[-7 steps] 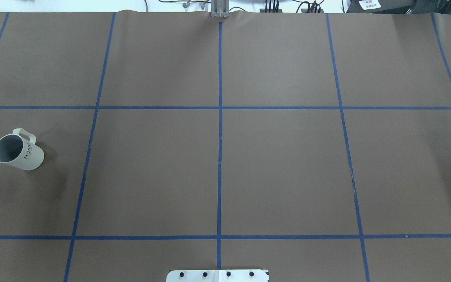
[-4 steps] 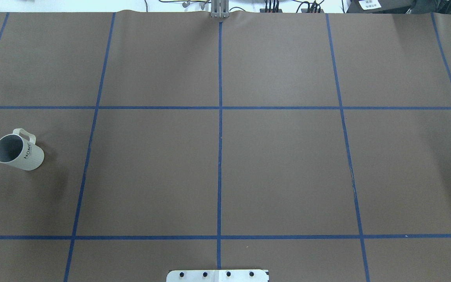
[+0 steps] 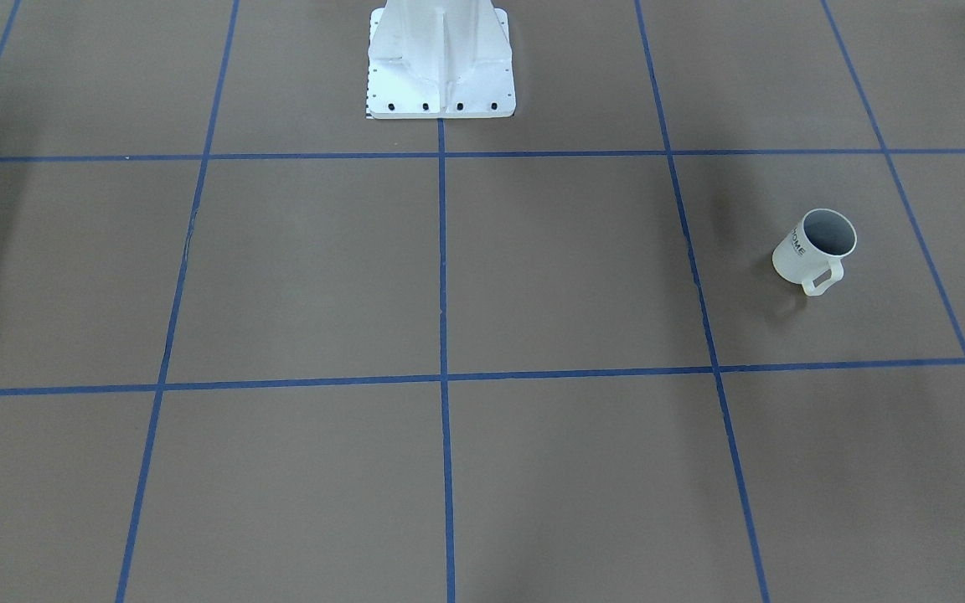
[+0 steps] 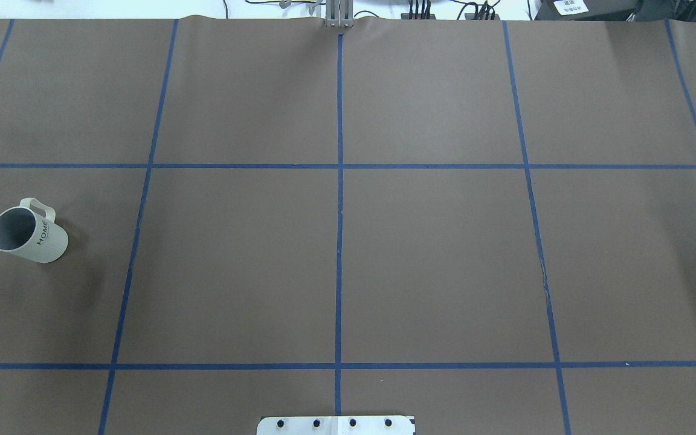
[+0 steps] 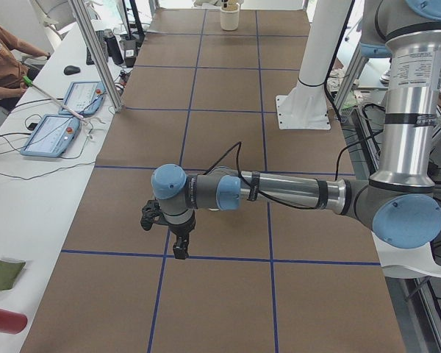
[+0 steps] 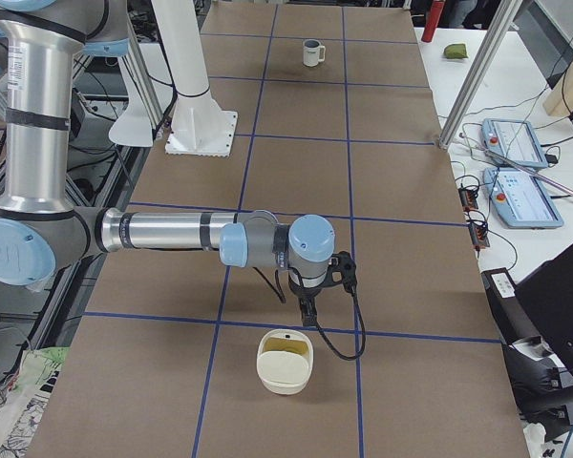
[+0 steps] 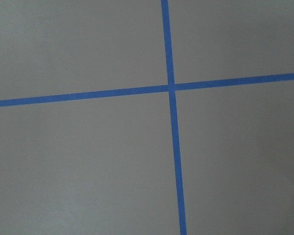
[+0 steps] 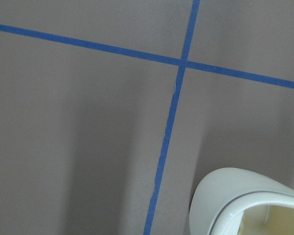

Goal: Left arm hands cup to right arm to dump lemon

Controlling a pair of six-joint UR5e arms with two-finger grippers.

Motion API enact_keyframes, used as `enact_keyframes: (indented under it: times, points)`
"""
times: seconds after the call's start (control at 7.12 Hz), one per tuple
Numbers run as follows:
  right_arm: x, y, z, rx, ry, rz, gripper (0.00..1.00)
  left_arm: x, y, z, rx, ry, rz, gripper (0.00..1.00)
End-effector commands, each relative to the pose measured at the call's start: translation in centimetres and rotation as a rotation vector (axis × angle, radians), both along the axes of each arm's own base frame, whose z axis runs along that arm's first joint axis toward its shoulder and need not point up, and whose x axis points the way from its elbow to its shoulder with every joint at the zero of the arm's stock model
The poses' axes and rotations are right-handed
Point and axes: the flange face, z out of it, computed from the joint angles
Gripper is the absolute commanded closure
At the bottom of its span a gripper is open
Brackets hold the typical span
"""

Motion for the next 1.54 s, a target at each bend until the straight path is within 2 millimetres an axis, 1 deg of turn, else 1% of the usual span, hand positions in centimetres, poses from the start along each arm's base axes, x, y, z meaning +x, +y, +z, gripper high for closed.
enact_keyframes:
  times: [0.0,0.98,1.12,1.26,1.4]
  points:
    - [0.0,-0.1,-0.1,0.002,0.000,0.000,0.00,0.0,-0.1,0.5,-0.009,0.000,0.000,0.00]
    - [0.0,-0.2,-0.3,0.006,0.000,0.002,0.00,0.0,0.1,0.7,-0.012,-0.001,0.000,0.00]
    - [0.0,-0.2,-0.3,0.006,0.000,0.002,0.00,-0.1,0.2,0.2,-0.005,0.001,-0.002,0.00]
    - [0.0,-0.2,-0.2,0.004,0.000,0.002,0.00,-0.2,0.8,0.7,-0.016,0.001,-0.003,0.00]
    - [0.0,-0.2,-0.2,0.004,0.000,0.002,0.00,-0.2,1.3,0.8,-0.016,0.001,-0.003,0.00]
